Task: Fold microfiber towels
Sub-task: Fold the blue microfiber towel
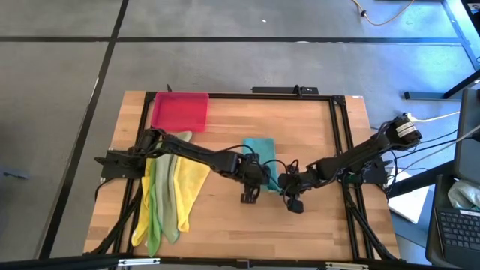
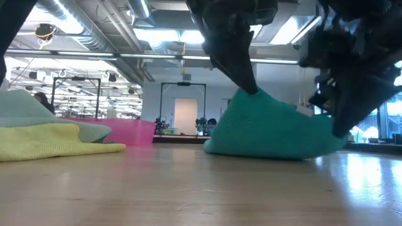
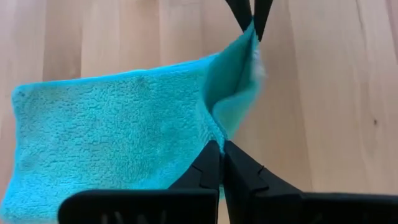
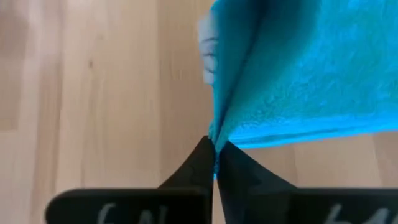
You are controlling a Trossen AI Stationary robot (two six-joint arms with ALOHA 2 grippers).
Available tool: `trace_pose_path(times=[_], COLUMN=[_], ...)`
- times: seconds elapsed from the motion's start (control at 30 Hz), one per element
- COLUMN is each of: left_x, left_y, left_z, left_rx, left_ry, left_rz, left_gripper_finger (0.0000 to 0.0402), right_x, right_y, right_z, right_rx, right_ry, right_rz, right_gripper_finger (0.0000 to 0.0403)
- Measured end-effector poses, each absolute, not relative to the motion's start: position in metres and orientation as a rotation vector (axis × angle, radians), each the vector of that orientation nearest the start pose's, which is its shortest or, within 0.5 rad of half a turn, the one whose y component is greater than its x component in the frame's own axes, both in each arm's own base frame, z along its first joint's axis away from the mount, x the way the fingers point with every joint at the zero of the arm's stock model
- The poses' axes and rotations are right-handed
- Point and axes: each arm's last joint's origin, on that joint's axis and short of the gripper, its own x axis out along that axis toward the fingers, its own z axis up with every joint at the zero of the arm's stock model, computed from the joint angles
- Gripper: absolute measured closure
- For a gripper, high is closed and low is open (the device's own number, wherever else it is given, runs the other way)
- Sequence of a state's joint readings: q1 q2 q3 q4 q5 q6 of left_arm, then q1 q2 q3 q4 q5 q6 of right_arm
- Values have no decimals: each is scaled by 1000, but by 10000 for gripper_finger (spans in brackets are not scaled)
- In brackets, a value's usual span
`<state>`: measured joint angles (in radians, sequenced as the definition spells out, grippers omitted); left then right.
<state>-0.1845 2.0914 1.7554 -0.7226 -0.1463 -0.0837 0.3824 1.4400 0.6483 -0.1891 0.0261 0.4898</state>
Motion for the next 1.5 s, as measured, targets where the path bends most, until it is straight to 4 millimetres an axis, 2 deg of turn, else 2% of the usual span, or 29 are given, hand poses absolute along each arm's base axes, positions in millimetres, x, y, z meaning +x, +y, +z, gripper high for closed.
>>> trace_pose_path(times=[0.13, 0.5, 0.6, 0.7, 0.77, 0.87, 1.13, 1.3, 1.5], left_x=[438, 418, 416, 414, 415, 418, 422, 423, 427], left_y=[-83, -94, -101, -103, -96, -75, -21, 3, 25], left_z=[230, 248, 246, 245, 245, 242, 222, 220, 222], left_rx=[79, 88, 96, 176, 225, 252, 236, 229, 240], left_ry=[1048, 1103, 1116, 1123, 1122, 1131, 1171, 1175, 1138], left_rz=[14, 23, 10, 11, 39, 111, 177, 187, 193], left_gripper_finger=[401, 401, 401, 400, 399, 401, 400, 399, 398], right_x=[238, 229, 227, 229, 230, 230, 233, 236, 240], right_y=[95, 94, 89, 78, 65, 44, 3, -15, -27], right_z=[163, 189, 197, 200, 199, 193, 190, 182, 168], right_rx=[229, 254, 238, 142, 99, 81, 42, 63, 78], right_ry=[1008, 986, 951, 908, 919, 982, 993, 1026, 1079], right_rz=[111, 320, 348, 345, 321, 256, 155, 99, 75], right_gripper_finger=[388, 394, 397, 393, 390, 389, 387, 387, 387])
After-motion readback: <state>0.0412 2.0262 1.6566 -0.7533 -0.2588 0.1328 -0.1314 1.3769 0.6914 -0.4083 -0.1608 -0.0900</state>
